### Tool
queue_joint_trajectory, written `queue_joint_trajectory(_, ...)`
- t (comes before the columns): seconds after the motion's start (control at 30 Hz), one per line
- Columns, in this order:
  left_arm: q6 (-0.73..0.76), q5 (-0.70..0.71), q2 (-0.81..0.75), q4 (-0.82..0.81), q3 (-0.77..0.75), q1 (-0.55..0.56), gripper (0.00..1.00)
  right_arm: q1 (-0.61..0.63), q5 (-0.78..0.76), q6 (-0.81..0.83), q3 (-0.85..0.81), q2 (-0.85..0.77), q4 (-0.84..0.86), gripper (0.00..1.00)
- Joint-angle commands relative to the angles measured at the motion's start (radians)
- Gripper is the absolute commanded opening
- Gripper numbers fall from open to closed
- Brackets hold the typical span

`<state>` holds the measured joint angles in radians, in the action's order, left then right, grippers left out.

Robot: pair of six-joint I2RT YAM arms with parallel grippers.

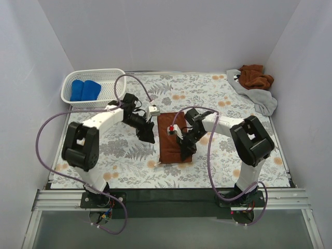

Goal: Roll the towels
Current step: Roll the towel

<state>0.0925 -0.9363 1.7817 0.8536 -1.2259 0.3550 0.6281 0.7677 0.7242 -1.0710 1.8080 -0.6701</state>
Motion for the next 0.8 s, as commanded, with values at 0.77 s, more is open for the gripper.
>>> queue_joint_trajectory(0.77, 0.191, 0.824, -0.337, -0.760, 0.522, 0.654, 0.58, -0.099, 0.328, 0.024, -0.383, 0.524, -0.491, 0.01)
